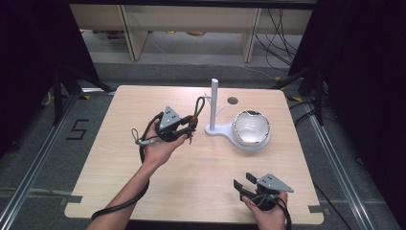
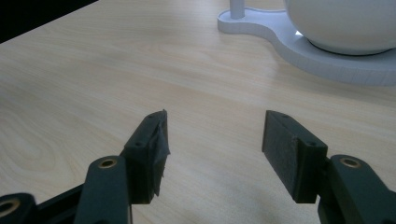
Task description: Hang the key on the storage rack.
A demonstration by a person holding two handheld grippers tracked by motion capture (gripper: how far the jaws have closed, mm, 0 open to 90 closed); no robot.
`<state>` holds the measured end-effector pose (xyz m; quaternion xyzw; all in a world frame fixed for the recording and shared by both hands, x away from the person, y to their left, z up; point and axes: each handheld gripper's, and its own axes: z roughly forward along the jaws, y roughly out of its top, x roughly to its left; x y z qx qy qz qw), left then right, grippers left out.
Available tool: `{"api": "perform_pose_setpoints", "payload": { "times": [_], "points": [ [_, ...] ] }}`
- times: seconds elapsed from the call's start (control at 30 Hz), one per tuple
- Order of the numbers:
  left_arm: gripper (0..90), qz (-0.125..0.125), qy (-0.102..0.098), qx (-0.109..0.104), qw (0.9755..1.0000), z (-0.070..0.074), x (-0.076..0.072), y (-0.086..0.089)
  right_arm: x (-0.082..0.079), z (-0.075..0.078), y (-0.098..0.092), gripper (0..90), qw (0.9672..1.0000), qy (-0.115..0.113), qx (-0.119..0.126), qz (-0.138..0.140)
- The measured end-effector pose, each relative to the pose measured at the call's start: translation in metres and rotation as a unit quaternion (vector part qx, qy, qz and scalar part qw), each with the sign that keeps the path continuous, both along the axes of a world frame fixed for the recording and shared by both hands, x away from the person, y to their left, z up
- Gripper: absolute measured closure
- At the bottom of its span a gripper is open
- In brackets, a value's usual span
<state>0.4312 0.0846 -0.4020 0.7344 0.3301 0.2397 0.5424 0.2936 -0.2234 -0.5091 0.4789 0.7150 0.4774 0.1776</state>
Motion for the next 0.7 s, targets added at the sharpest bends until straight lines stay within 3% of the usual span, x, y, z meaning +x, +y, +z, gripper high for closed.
{"api": "perform_pose_setpoints", "payload": {
  "times": [0.07, 0.13, 0.17, 0.23, 0.4, 0.47, 0.57, 0.63, 0.7],
  "points": [
    [67.9, 0.0, 0.001, -0.001, 1.0, 0.0, 0.001, -0.001, 0.003, -0.001, -0.003, 41.8, 0.9995, -0.024, -0.017, 0.008],
    [67.9, 0.001, 0.001, -0.001, 1.0, 0.0, 0.002, -0.001, 0.003, -0.001, -0.003, 41.8, 0.9995, -0.024, -0.017, 0.008],
    [67.9, 0.0, 0.002, 0.0, 1.0, -0.001, 0.003, -0.001, 0.001, -0.001, -0.001, 41.7, 0.9999, -0.012, -0.005, 0.004],
    [67.9, 0.002, 0.003, 0.0, 1.0, -0.001, 0.004, -0.002, 0.003, -0.001, -0.003, 41.8, 0.9996, -0.024, -0.015, 0.008],
    [67.9, 0.003, 0.003, 0.001, 1.0, 0.0, 0.006, -0.002, 0.003, -0.001, -0.002, 41.7, 0.9997, -0.022, -0.01, 0.008],
    [67.9, 0.003, 0.005, 0.003, 1.0, 0.001, 0.009, -0.002, 0.001, -0.001, 0.0, 41.7, 1.0, -0.006, 0.005, 0.003],
    [67.9, 0.005, 0.008, 0.002, 1.0, 0.001, 0.01, -0.003, 0.001, -0.001, -0.001, 41.7, 0.9999, -0.009, -0.003, 0.004],
    [67.9, 0.008, 0.009, 0.001, 0.9999, 0.001, 0.013, -0.003, -0.001, 0.0, 0.001, 41.8, 1.0, 0.005, 0.003, -0.002],
    [67.9, 0.009, 0.011, 0.002, 0.9999, 0.001, 0.014, -0.004, 0.002, -0.001, -0.001, 41.7, 0.9999, -0.012, -0.003, 0.006]
  ]
}}
